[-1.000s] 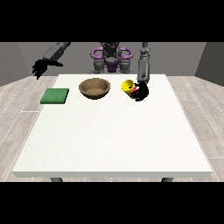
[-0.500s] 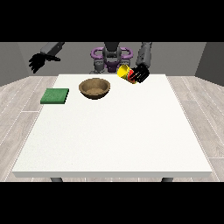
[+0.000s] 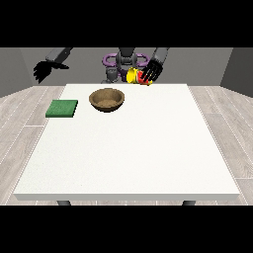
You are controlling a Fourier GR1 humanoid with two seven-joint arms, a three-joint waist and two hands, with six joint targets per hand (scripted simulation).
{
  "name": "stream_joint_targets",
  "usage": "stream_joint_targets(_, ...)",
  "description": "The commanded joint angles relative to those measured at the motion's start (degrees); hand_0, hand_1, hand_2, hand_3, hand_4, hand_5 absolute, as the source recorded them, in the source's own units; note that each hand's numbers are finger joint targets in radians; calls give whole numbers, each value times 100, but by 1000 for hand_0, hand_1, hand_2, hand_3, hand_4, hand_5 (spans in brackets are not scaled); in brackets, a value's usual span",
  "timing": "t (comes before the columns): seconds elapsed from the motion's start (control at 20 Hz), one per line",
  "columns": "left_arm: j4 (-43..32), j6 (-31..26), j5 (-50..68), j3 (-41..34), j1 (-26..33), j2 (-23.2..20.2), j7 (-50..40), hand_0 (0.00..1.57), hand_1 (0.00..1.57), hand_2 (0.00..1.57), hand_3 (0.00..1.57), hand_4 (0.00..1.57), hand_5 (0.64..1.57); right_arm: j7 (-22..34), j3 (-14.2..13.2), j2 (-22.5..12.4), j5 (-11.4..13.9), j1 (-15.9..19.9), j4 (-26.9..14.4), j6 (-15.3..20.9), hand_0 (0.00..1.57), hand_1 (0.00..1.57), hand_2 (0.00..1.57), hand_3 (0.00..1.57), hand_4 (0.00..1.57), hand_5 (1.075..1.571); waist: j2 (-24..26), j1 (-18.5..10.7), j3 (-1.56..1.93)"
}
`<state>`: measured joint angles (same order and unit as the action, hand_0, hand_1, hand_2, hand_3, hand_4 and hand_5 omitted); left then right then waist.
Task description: Pick the cup and pour the ball into the bowl, then pick the bowl and place it on the pad
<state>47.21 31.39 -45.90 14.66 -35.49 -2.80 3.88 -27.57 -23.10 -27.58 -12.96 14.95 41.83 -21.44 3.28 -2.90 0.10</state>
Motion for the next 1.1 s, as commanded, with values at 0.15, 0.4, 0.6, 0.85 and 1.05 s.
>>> stream_joint_targets(0.15,299,-164,-1099,349,-239,140,-1008,1279,1279,1571,1571,1000,1569,-384,-78,-7,-38,0,-353,-109,0,0,0,0,0,1552,-72,-10,-5)
stream_joint_targets(0.4,500,-392,-1684,1290,-664,276,-2215,822,822,1571,1559,881,1571,-332,39,-75,56,329,-530,-228,0,0,0,0,0,1548,-139,271,-3)
stream_joint_targets(0.6,557,-410,-2105,1559,-685,278,-2448,531,531,1571,1571,930,1569,55,38,-210,49,878,-526,9,0,0,0,29,0,1533,-446,208,-7)
stream_joint_targets(0.85,473,-521,-2819,2133,-943,279,-2952,455,455,1571,1571,894,1571,230,211,-7,210,1411,-415,457,0,0,0,267,0,1530,-633,315,-8)
stream_joint_targets(1.05,558,-918,-3064,2342,-808,279,-3110,282,282,1571,1571,863,1570,425,328,154,196,1382,-422,385,0,0,0,297,0,1528,-418,450,-10)
